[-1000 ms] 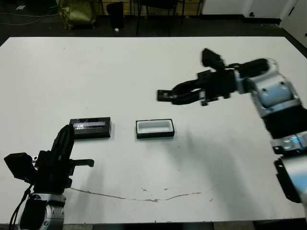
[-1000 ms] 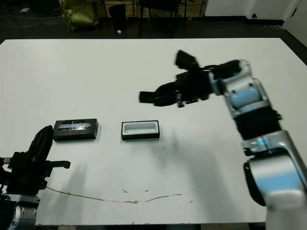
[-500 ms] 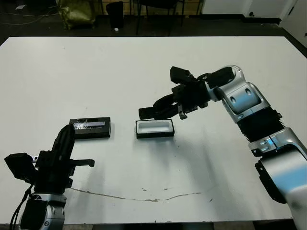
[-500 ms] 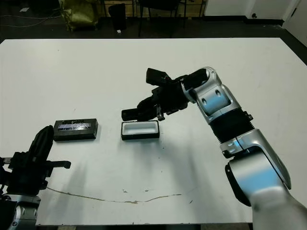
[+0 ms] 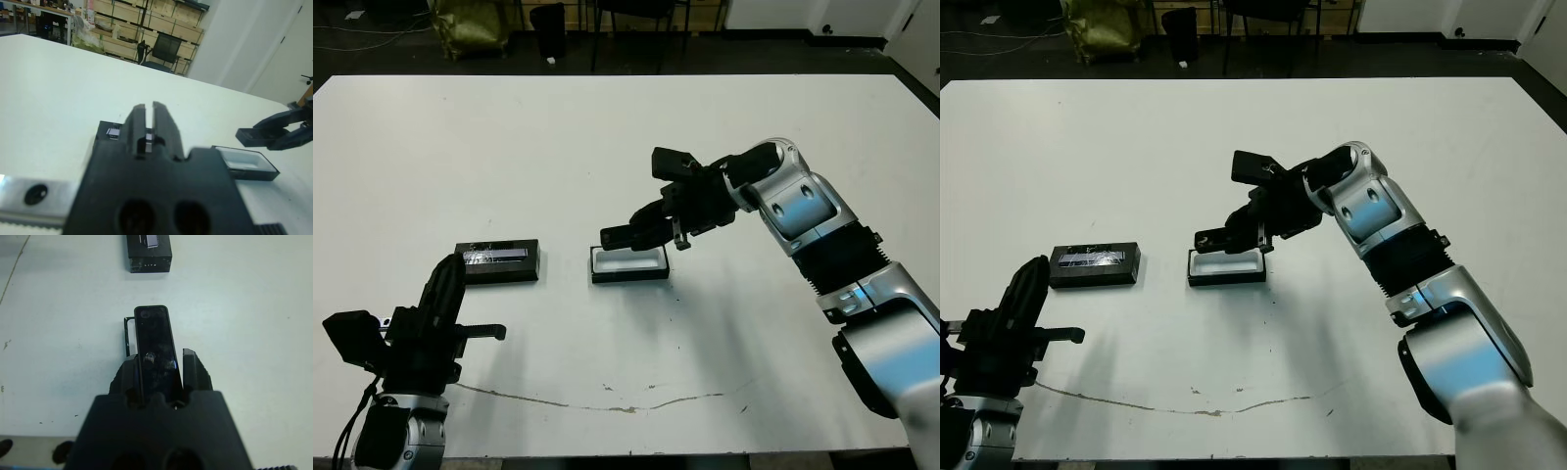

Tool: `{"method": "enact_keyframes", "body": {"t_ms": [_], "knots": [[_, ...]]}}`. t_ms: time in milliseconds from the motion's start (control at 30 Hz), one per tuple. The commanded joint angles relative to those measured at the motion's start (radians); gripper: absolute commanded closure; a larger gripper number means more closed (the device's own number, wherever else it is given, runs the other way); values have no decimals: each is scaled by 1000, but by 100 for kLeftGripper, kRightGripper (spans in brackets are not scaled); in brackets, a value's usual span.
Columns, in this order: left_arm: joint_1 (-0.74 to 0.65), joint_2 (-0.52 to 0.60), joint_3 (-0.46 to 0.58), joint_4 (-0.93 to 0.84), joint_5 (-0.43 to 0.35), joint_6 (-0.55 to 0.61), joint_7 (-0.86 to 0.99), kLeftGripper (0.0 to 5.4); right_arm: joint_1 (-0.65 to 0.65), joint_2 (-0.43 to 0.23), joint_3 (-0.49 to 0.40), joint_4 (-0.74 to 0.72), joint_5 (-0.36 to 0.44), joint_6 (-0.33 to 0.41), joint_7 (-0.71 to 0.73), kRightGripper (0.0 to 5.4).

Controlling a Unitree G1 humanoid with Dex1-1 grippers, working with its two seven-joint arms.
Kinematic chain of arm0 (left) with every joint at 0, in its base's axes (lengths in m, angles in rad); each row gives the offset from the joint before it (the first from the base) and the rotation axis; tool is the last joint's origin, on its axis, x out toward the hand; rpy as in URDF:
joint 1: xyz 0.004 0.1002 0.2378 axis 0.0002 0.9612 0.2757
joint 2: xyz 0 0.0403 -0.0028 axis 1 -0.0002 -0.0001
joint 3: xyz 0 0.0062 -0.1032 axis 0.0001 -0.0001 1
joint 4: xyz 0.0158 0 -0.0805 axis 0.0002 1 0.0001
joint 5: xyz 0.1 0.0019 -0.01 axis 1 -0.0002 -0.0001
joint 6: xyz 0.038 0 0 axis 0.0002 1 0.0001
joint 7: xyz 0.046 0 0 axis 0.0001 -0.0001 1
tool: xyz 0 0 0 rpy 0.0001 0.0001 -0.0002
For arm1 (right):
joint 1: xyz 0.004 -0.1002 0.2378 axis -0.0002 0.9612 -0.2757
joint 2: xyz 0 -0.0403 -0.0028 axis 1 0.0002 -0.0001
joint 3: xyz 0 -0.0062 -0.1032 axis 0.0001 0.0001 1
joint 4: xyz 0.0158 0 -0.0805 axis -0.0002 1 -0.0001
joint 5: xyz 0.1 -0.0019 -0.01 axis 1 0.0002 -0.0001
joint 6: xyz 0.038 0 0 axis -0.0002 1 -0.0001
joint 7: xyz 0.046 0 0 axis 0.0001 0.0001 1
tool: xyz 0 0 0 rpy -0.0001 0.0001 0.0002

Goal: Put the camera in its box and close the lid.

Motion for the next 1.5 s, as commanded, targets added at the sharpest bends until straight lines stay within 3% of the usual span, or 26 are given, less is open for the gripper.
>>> {"method": "enact_keyframes", "body": {"t_ms": [33, 600, 1500], "knots": [[11, 4, -1, 5, 4, 17, 4, 540, 10, 5, 17, 9, -23, 0, -12, 480], [6, 5, 2, 14, 0, 12, -1, 540, 2, 32, 33, 65, -63, -49, -25, 480], [17, -1, -2, 8, 9, 14, 13, 540, 3, 36, 49, 55, -102, -18, -2, 480]]}}
